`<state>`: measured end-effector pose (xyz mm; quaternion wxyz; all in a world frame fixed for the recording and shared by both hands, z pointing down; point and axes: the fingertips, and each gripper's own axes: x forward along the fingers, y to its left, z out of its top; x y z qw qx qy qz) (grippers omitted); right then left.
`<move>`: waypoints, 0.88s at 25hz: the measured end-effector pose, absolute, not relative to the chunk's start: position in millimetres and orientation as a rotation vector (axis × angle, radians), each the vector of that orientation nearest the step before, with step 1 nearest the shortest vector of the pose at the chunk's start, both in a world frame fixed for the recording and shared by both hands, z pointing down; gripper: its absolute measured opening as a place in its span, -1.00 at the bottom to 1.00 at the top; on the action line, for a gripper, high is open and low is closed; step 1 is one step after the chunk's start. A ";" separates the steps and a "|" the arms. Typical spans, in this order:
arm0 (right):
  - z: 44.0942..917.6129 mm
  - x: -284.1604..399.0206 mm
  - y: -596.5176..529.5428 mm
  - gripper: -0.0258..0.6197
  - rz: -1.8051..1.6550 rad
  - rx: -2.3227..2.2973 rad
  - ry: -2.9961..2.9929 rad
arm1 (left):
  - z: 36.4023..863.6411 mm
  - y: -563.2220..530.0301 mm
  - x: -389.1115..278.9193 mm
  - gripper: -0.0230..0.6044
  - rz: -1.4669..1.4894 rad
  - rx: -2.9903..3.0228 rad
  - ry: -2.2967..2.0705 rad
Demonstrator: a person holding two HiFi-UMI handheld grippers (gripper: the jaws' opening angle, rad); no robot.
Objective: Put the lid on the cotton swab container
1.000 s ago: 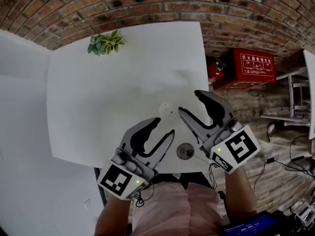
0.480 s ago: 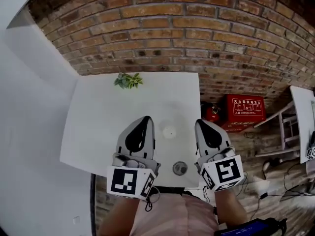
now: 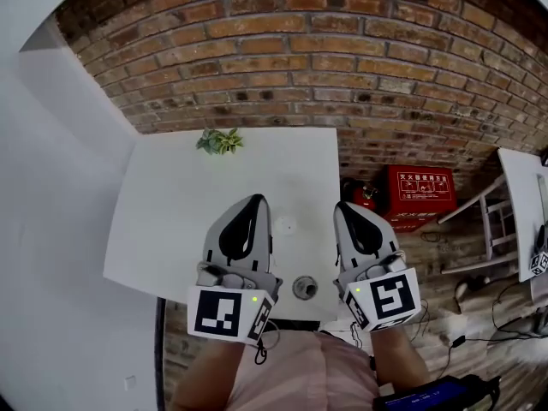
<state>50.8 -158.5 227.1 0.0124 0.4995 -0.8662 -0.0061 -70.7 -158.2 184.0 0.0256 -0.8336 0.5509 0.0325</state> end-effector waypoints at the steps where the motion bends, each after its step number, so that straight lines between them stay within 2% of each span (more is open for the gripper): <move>1: 226.3 52.0 -158.3 -0.91 -0.018 1.560 -2.702 | 184.6 -158.1 -69.8 -0.92 0.101 -2.581 1.705; 22: 232.0 60.6 -160.4 -0.91 0.007 1.552 -2.715 | 197.5 -163.1 -55.5 -0.92 0.059 -2.616 1.703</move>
